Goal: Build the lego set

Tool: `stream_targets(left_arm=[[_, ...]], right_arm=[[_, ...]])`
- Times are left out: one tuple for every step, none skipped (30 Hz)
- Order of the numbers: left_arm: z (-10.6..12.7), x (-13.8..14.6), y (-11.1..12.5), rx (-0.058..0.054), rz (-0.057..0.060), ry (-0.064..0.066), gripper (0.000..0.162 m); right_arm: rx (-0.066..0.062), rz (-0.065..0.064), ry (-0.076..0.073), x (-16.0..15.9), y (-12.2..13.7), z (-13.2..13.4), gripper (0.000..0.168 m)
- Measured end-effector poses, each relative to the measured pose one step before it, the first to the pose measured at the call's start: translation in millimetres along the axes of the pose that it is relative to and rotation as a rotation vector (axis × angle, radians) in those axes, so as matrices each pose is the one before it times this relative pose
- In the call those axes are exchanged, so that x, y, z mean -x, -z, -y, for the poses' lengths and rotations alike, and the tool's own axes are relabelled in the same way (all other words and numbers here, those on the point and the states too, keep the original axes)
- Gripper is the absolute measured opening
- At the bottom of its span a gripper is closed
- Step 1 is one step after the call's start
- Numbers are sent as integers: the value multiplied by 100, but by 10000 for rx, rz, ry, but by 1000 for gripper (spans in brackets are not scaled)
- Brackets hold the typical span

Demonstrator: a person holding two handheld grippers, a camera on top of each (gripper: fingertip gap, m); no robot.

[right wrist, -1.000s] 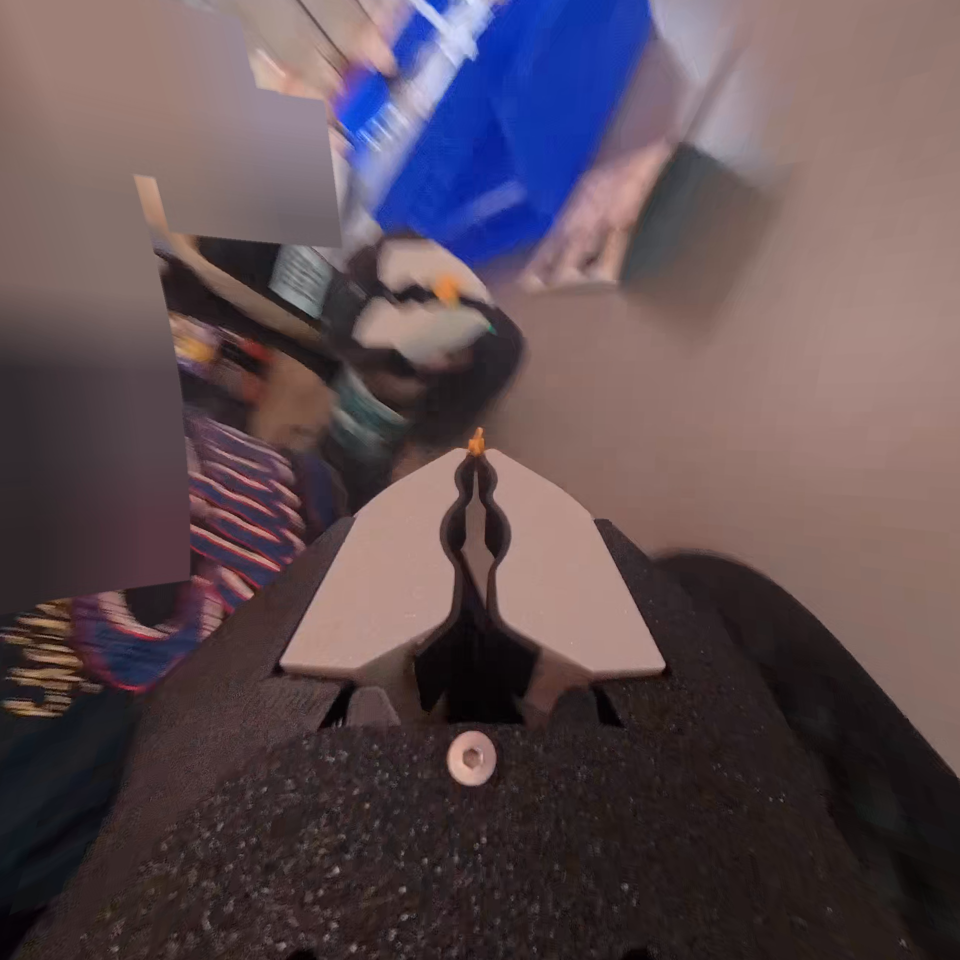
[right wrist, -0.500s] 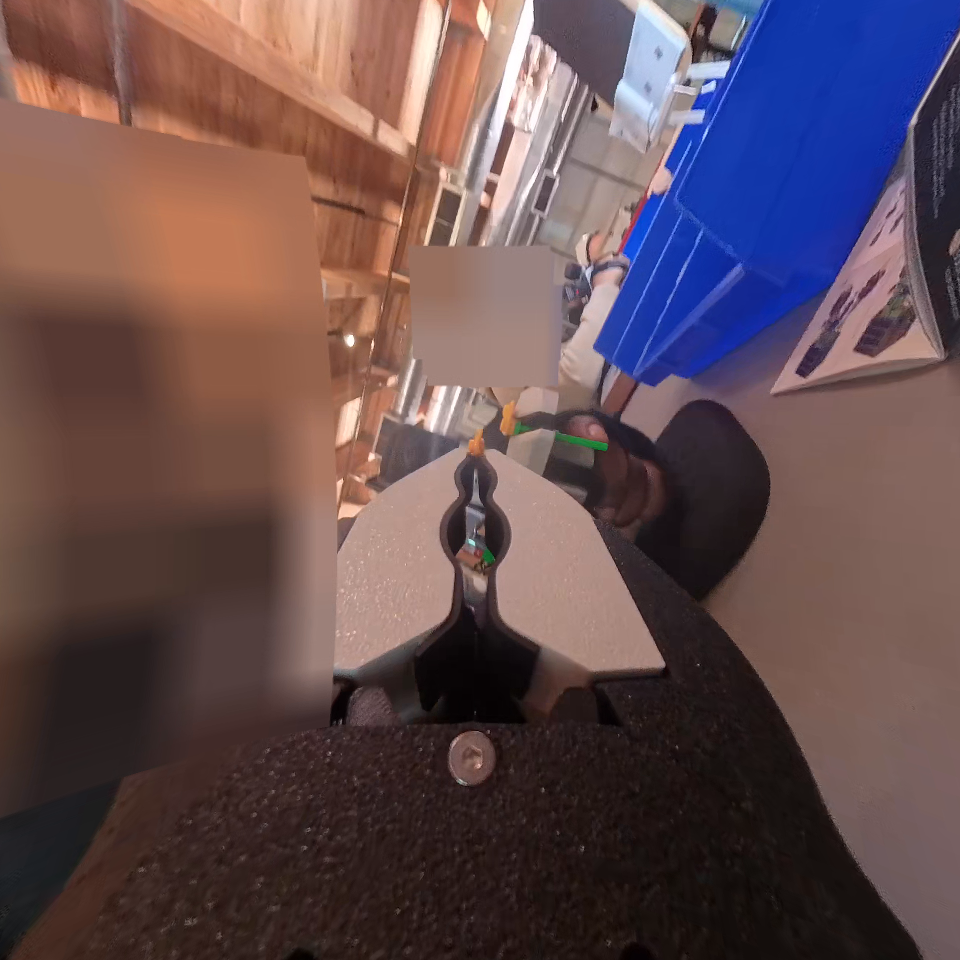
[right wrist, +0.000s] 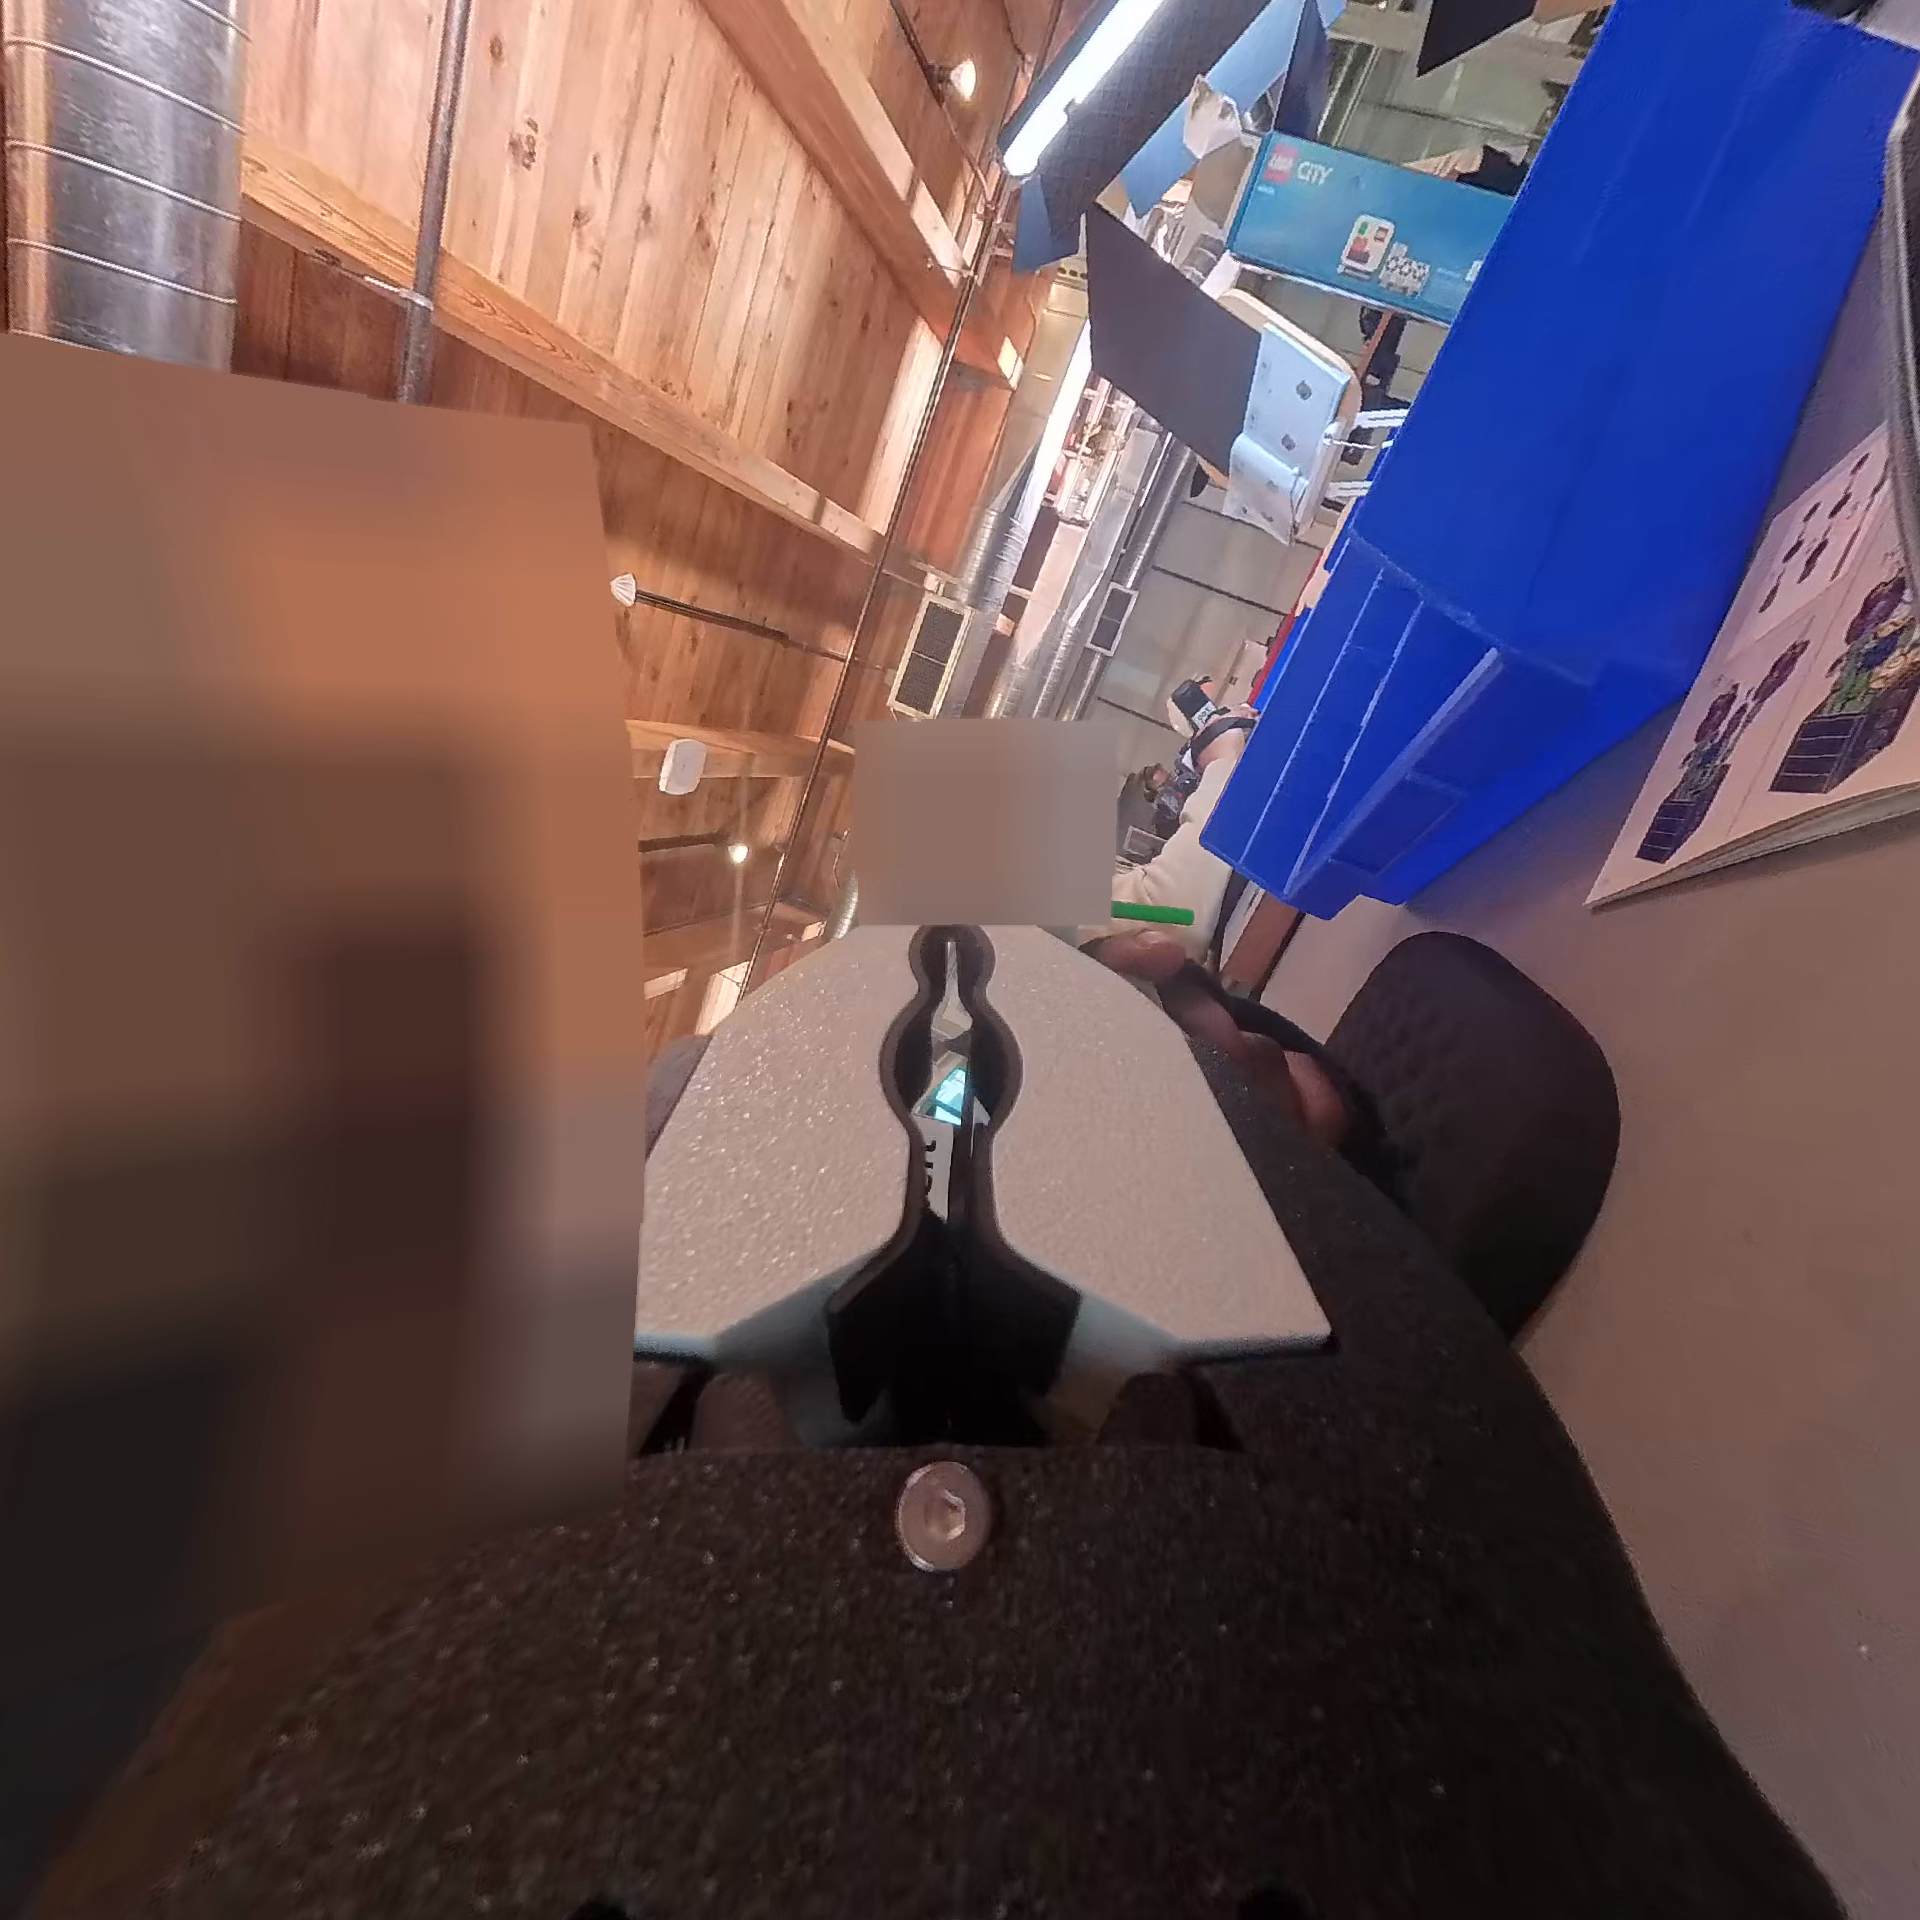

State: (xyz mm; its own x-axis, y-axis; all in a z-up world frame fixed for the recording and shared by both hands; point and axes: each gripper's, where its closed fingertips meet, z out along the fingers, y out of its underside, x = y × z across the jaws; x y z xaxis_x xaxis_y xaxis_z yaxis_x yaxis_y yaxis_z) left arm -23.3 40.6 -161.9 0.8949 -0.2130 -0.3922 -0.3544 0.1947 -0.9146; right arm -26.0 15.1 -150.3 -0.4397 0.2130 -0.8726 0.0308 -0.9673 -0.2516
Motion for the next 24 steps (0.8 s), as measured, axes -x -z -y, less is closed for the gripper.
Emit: stream_targets(left_arm=[[-11,-63,-21,17,21,-135,3],[-2,-29,-14,20,49,-160,3],[-19,-25,-11,29,41,-152,3],[-1,-55,-4,19,19,-122,3],[-11,-59,-12,26,17,-147,3],[-27,-58,-25,45,40,-221,3],[-6,-46,-13,37,67,-307,3],[22,-31,2,31,83,-313,3],[-6,-48,-10,50,71,-310,3],[-12,-61,-19,54,67,-371,3],[25,-47,11,38,108,-488,3],[37,-27,16,36,133,-523,3],[57,-43,23,27,119,-490,3],[64,-49,25,4,91,-455,3],[62,-68,11,-3,64,-432,2],[55,-54,26,-12,69,-445,2],[45,-56,17,-9,64,-442,2],[33,-52,7,-3,50,-363,2],[18,-55,-3,12,41,-204,2],[4,-61,-4,30,17,-63,2],[-10,-45,-6,22,-4,-50,2],[20,-17,17,-3,9,-37,2],[19,9,22,-11,12,-21,2],[46,28,29,-29,24,-24,2]], right_arm=[[13,-15,18,11,33,-11,2],[43,-37,-13,-30,49,-57,2],[22,-50,-23,-48,70,-57,2],[9,-26,-50,-13,80,-37,2],[25,-39,-54,-30,92,-47,2],[26,-60,-29,-41,89,-21,2],[38,-43,-13,-22,94,-34,2],[47,-44,7,-24,105,-43,2],[34,-63,-6,-38,117,-41,2],[42,-62,-22,-59,127,-48,2],[44,-37,-35,-35,136,-57,2],[30,-29,-57,-10,134,-71,2],[27,-33,-54,6,133,-63,2],[35,-49,-23,-4,146,-68,2],[34,-78,6,-30,143,-70,2],[38,-77,-2,-34,129,-64,2],[24,-72,-21,-45,121,-54,2],[8,-60,-31,-56,112,-29,2],[-13,-27,-30,-40,72,-24,2],[-23,-4,-31,-36,55,-3,2],[-12,-10,-15,-35,34,-9,2],[5,3,4,-12,5,-40,2],[7,11,-1,26,-13,-35,2],[11,21,-2,38,-8,-31,2]])
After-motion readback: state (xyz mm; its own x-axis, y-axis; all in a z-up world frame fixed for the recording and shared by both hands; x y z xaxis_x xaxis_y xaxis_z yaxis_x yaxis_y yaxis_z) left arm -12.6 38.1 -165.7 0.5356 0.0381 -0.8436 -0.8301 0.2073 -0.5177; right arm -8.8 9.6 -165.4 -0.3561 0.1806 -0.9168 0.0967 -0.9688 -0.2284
